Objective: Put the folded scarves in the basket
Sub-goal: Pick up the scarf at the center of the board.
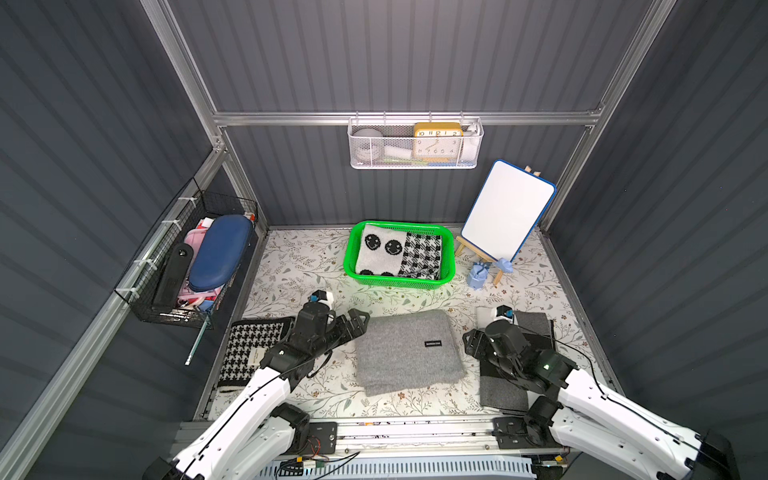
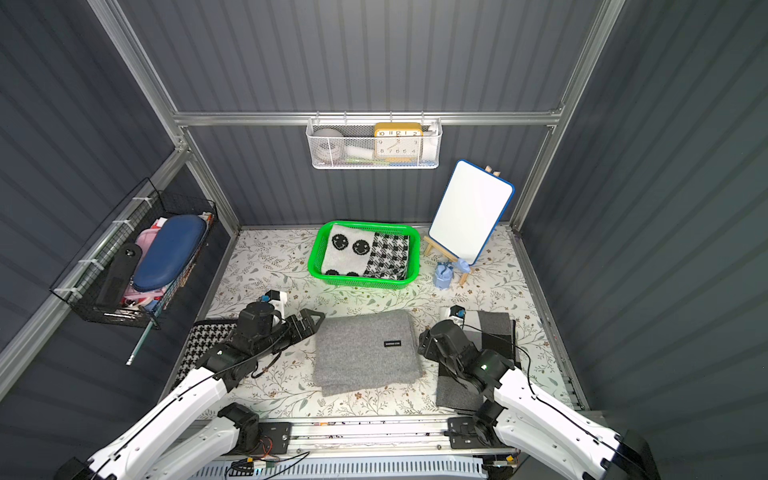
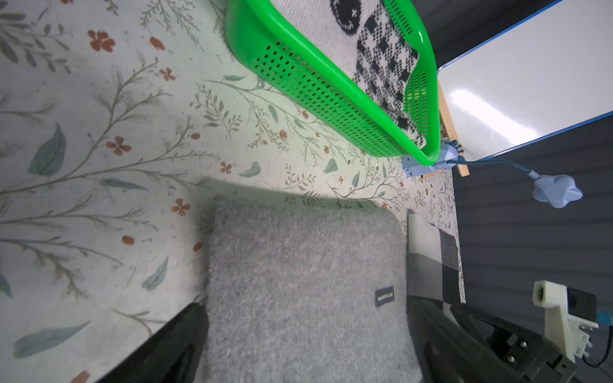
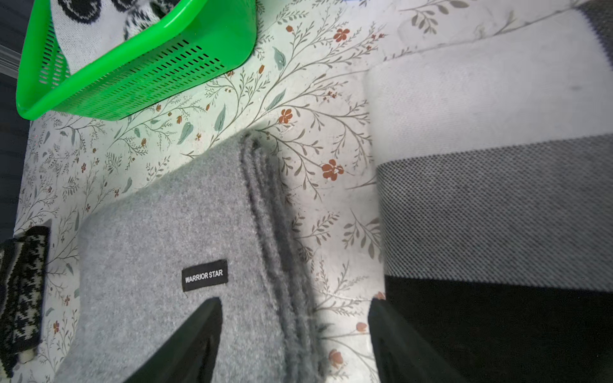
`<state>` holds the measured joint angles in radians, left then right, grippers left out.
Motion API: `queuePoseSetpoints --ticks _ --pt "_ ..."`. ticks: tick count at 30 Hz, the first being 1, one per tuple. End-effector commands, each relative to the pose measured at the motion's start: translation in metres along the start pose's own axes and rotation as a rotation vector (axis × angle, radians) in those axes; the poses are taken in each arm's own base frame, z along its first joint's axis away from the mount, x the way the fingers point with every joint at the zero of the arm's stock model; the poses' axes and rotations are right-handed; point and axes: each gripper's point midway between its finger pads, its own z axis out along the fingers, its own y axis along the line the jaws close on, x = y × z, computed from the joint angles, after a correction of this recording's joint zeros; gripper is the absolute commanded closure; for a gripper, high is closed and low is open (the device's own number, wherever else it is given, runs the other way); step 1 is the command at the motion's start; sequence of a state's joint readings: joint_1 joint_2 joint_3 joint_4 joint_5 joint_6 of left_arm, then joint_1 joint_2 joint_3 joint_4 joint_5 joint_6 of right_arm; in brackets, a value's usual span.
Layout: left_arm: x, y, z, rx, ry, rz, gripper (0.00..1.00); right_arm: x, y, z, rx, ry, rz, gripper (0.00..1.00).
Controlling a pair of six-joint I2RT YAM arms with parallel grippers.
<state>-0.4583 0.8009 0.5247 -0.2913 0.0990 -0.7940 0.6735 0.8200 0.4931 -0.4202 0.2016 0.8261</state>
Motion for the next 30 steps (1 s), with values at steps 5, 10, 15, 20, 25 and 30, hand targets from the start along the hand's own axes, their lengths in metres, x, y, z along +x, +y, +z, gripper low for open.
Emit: queuePoseSetpoints --ticks 5,10,15,20,25,30 --pt "0.042 0.027 -0.001 -0.01 0.092 -0.104 0.01 -0.018 0.042 0.024 -0.111 0.095 -0.061 0.24" --pt "0.055 0.032 0.008 0.019 0.128 -0.135 0.01 -0.01 0.042 0.049 -0.069 0.186 -0.073 0.24" --pt "0.066 0.033 0.022 0.067 0.163 -0.165 0.01 0.007 0.031 0.072 -0.017 0.262 -0.07 0.24" --pt "0.071 0.042 0.033 0.033 0.187 -0.168 0.01 0.018 0.019 0.085 0.053 0.317 -0.05 0.24" --pt "0.079 0.047 0.041 0.044 0.205 -0.198 0.01 0.034 0.02 0.092 0.033 0.387 -0.033 0.24" --pt "0.085 0.055 0.046 0.021 0.218 -0.219 0.01 0.043 0.023 0.097 -0.014 0.399 0.01 0.22"
